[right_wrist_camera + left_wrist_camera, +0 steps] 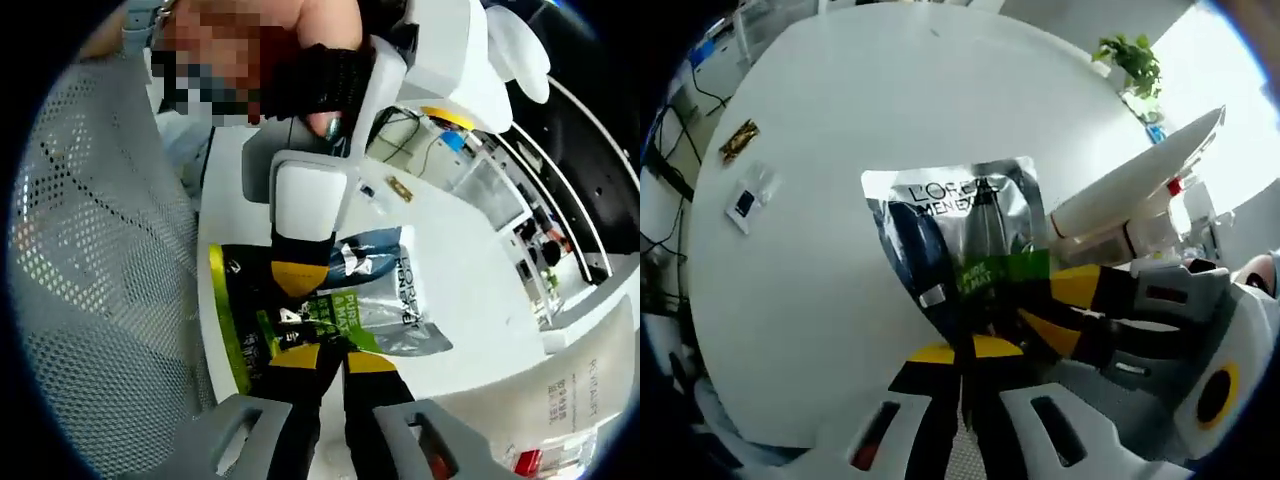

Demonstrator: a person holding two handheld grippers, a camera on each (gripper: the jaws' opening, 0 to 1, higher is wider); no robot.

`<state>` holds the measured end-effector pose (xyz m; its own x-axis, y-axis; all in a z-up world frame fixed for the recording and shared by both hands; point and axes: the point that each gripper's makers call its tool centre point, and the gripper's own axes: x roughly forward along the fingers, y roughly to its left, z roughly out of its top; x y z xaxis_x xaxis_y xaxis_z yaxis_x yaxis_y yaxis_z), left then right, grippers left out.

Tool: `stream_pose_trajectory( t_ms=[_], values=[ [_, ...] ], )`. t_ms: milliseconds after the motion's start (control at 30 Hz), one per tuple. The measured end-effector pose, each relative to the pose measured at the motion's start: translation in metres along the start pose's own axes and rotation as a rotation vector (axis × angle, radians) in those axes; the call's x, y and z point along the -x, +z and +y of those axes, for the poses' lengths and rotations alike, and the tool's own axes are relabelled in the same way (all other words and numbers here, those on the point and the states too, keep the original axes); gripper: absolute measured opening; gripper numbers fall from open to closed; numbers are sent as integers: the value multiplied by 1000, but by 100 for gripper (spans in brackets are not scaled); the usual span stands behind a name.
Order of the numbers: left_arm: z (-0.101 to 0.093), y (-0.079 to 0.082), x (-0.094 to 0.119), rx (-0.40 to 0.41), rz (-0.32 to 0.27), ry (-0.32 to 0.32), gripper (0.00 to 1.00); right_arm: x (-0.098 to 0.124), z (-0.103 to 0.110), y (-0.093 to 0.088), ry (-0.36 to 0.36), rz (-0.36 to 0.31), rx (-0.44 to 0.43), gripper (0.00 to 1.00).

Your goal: Arrange the skincare products in the storage area until every visible bottle or jar stands upright without overlapping.

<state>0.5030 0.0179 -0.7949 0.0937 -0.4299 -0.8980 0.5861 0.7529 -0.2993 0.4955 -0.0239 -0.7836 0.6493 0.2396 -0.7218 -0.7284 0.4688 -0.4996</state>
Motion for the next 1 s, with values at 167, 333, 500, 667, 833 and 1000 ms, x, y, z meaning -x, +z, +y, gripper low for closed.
stream_pose_trajectory(
  t_ms=[167, 333, 500, 667, 833, 1000],
  values=[
    [8, 2, 0, 68, -27, -8, 0, 2, -5, 1, -17, -9, 2, 1],
    [5, 4, -2, 157, -48, -50, 0, 10, -12, 14, -44, -77, 38, 0],
    [5, 4, -8, 121, -26, -28, 0, -1, 11, -1, 46, -16, 79, 0],
    [2, 4, -11, 112, -27, -29, 0, -9, 24, -18, 109, 52, 69, 0],
    [3, 7, -14, 13, -47, -1, 3, -8, 20, -19, 95, 59, 110, 0],
    [15, 6, -12, -15, -42, 68, 15, -8, 20, -20, 98, 51, 119, 0]
  ],
)
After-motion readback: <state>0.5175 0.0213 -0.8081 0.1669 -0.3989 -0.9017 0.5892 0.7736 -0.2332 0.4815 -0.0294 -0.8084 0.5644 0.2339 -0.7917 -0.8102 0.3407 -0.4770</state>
